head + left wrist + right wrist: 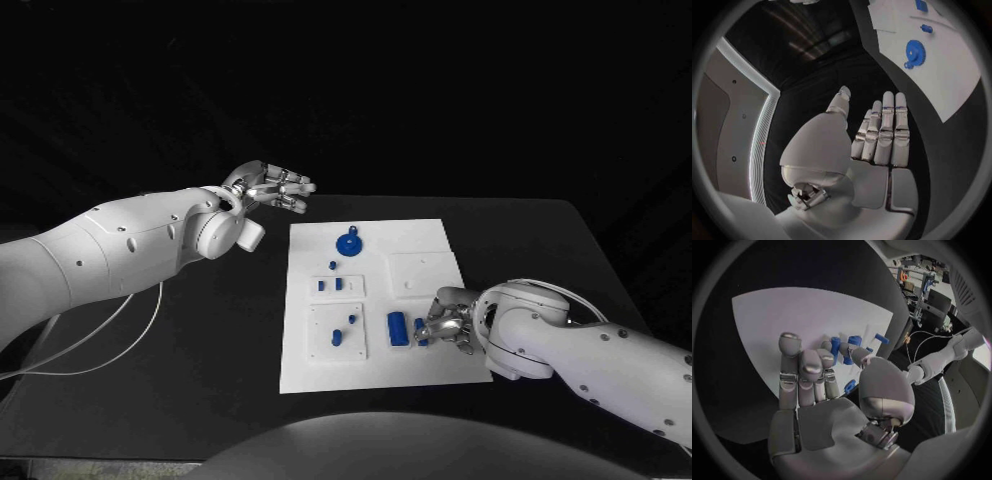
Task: Assemble the parts on the task board
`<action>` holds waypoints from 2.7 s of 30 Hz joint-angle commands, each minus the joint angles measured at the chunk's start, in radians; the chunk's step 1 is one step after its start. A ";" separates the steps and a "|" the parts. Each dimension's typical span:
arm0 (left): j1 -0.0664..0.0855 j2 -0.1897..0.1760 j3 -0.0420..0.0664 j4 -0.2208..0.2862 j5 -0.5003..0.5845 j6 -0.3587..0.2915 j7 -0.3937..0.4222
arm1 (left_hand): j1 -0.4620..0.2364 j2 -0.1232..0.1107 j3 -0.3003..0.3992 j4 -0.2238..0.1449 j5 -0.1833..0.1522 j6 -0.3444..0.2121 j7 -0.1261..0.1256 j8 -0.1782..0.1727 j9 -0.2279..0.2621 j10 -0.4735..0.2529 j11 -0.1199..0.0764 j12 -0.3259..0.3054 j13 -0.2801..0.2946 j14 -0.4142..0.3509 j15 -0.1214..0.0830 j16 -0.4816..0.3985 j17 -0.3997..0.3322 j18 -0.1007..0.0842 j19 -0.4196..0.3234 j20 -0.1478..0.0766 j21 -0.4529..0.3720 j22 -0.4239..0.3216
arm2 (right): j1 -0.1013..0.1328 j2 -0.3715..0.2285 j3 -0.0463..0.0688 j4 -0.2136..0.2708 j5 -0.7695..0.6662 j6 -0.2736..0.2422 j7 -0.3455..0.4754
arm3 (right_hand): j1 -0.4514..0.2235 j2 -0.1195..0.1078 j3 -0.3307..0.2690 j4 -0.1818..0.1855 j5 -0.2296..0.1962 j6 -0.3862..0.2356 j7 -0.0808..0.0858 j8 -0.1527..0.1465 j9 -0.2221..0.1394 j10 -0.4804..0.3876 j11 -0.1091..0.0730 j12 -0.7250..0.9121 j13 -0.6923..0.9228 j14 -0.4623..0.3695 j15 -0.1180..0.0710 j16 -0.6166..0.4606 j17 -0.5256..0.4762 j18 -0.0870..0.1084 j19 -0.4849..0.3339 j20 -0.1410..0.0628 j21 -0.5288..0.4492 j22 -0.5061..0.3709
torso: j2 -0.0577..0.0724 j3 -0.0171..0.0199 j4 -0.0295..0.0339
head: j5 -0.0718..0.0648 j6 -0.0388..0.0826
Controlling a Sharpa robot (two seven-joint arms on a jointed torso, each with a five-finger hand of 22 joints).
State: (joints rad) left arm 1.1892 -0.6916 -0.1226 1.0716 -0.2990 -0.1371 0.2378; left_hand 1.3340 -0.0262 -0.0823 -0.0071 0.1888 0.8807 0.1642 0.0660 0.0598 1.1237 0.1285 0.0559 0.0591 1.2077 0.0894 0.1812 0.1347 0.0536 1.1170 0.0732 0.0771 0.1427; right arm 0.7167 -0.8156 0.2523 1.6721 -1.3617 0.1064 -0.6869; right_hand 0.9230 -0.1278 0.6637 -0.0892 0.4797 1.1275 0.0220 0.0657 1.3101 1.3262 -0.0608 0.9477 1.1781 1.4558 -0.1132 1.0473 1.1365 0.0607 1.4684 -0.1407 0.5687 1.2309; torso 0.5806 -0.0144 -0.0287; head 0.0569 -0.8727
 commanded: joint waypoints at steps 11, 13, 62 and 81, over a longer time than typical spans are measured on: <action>0.000 0.002 0.001 0.002 -0.002 0.015 0.002 | -0.007 -0.003 -0.001 0.008 -0.005 -0.004 0.001 -0.006 -0.001 -0.008 0.001 0.006 0.002 -0.003 0.001 0.004 0.001 -0.010 0.003 0.000 0.003 -0.002 | -0.005 0.005 -0.009 -0.015 -0.013 0.035 0.006 | 0.056 -0.012 -0.030 -0.029 -0.171 0.009 -0.037 -0.002 -0.115 0.001 -0.016 0.007 0.002 0.004 -0.009 -0.003 -0.002 -0.008 0.045 -0.003 -0.009 -0.009 | 0.000 0.0005 -0.0002 | 0.002 0.000; 0.000 0.001 0.001 0.002 -0.002 0.015 0.002 | -0.007 -0.003 -0.001 0.008 -0.005 -0.004 0.001 -0.006 -0.001 -0.008 0.001 0.006 0.002 -0.003 0.001 0.004 0.001 -0.010 0.003 0.000 0.003 -0.002 | -0.005 0.005 -0.009 -0.015 -0.011 0.034 0.007 | 0.054 -0.017 -0.049 -0.010 -0.219 0.012 -0.037 -0.002 -0.121 0.001 -0.015 0.006 0.001 0.004 -0.009 -0.004 -0.003 -0.008 0.045 -0.003 -0.011 -0.011 | 0.000 0.0004 -0.0002 | 0.002 0.000; 0.001 -0.008 0.001 0.004 -0.018 0.014 -0.001 | -0.016 -0.011 0.002 0.023 -0.006 -0.002 0.000 -0.005 -0.001 -0.008 0.002 0.006 0.002 -0.003 0.001 0.005 0.001 -0.009 0.004 0.001 0.003 -0.003 | -0.005 -0.071 0.007 0.025 0.061 0.026 0.076 | 0.121 -0.083 -0.261 0.238 -0.431 0.030 -0.027 -0.001 -0.088 0.008 -0.009 -0.001 0.003 0.006 -0.007 -0.014 0.007 -0.007 0.045 -0.004 -0.003 -0.028 | 0.000 0.0002 -0.0011 | 0.003 0.000; 0.000 -0.009 0.001 0.003 -0.020 0.017 -0.002 | -0.015 -0.009 0.003 0.026 -0.005 -0.002 0.001 -0.005 -0.001 -0.008 0.002 0.006 0.002 -0.003 0.001 0.006 0.002 -0.009 0.004 0.000 0.003 -0.004 | -0.008 -0.068 0.011 0.017 0.057 0.023 0.068 | 0.139 -0.049 -0.249 0.220 -0.431 0.042 -0.033 -0.001 -0.096 0.012 -0.013 0.000 0.003 0.007 -0.010 -0.015 0.009 -0.010 0.045 -0.006 -0.005 -0.030 | 0.001 0.0003 -0.0003 | 0.001 0.000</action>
State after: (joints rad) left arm 1.1892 -0.7020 -0.1226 1.0729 -0.3165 -0.1330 0.2299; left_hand 1.3248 -0.0354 -0.0785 0.0140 0.1888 0.8807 0.1642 0.0660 0.0600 1.1237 0.1285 0.0559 0.0594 1.2077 0.0894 0.1812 0.1349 0.0536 1.1170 0.0731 0.0771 0.1395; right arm 0.7105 -0.8859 0.2627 1.6906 -1.3042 0.1219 -0.6200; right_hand 1.0622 -0.1854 0.4149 0.1259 0.0503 1.1614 -0.0110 0.0628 1.2151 1.3348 -0.0732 0.9509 1.1799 1.4610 -0.1153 1.0366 1.1446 0.0606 1.4683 -0.1407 0.5606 1.2020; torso 0.5812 -0.0137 -0.0291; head 0.0584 -0.8727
